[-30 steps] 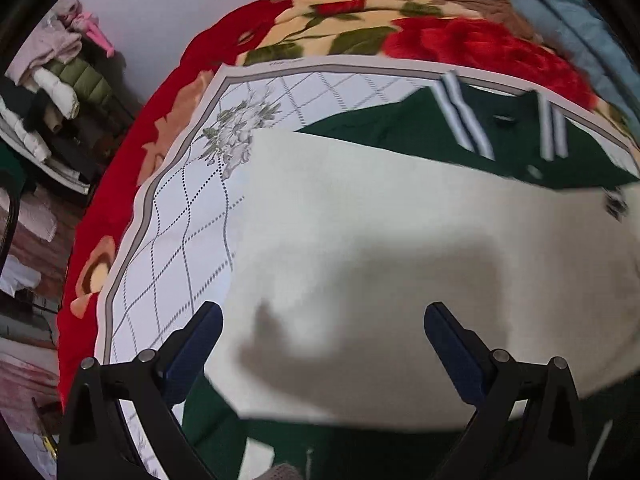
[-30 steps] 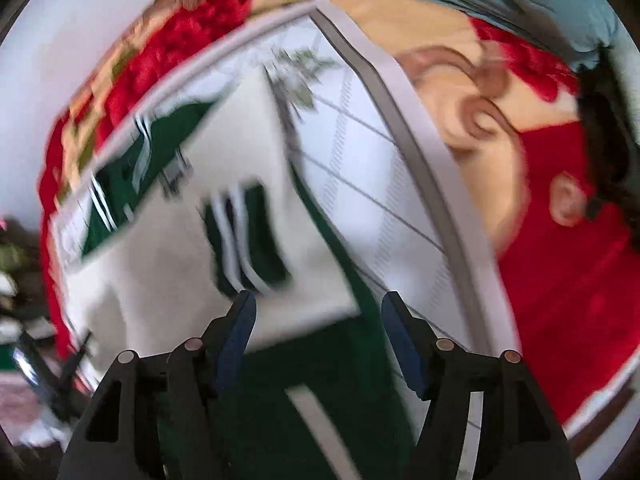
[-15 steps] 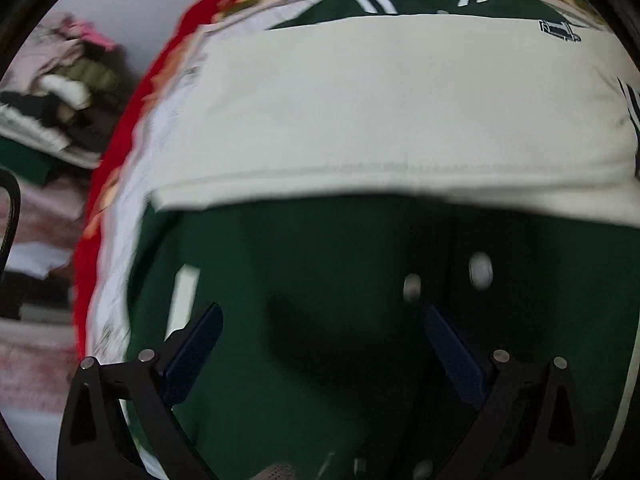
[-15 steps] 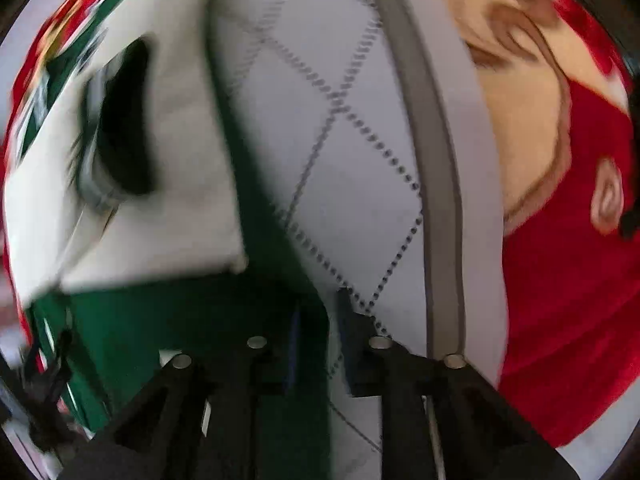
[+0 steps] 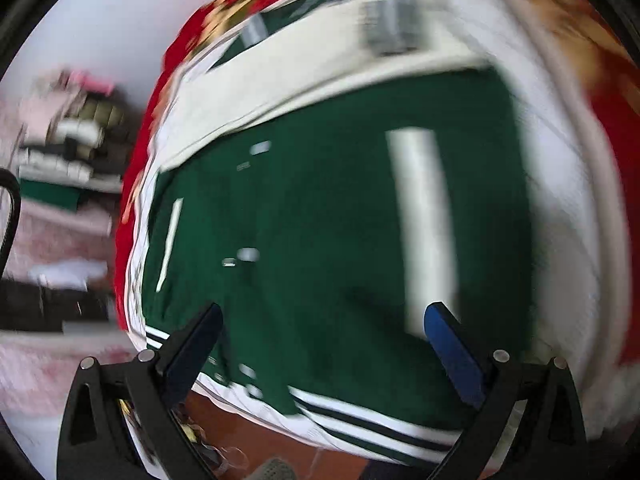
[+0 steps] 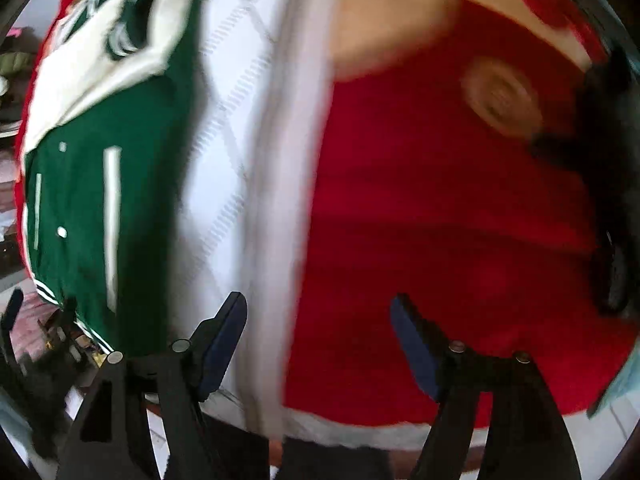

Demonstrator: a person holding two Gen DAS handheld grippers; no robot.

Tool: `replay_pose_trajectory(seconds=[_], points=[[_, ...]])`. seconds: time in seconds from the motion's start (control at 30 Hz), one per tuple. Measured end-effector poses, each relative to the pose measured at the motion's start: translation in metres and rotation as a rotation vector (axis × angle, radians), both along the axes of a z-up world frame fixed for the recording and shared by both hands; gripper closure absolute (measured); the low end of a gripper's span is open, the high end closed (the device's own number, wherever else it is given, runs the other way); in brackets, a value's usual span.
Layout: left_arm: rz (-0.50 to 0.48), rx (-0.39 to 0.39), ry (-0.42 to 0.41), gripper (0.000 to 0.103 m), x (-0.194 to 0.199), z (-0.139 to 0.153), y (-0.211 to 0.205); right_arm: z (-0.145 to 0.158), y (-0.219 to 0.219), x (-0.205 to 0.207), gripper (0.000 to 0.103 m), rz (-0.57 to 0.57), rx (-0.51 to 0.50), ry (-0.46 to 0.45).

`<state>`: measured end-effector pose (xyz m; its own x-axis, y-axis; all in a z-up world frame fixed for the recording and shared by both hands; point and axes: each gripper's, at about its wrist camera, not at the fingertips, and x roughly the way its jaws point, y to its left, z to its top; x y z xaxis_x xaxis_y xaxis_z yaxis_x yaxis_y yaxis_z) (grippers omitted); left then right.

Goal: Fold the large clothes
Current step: 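Grasp the jacket side edge with the left gripper while the right gripper lifts it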

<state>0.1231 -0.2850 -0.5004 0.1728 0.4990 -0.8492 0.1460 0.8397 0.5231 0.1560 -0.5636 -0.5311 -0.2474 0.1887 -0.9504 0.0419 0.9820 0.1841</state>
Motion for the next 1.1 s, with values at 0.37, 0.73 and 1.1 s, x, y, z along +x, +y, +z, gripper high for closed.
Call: replay_pose_trajectory(seconds=[0.37, 0.73, 1.1], points=[[-0.173, 0.345, 0.04, 0.0, -0.029, -0.089, -0.068, -0.003, -0.071, 0.01, 0.027, -0.085, -0.094, -0.015], [0.07, 0.278, -0.016, 0.007, 0.016, -0.076, -0.003, -0.022, -0.013, 0.086, 0.027, -0.082, 0.215, -0.158], [0.131, 0.037, -0.087, 0.089, 0.014, -0.026, 0.011, -0.072, 0.079, 0.196, 0.01, -0.245, 0.778, -0.131]])
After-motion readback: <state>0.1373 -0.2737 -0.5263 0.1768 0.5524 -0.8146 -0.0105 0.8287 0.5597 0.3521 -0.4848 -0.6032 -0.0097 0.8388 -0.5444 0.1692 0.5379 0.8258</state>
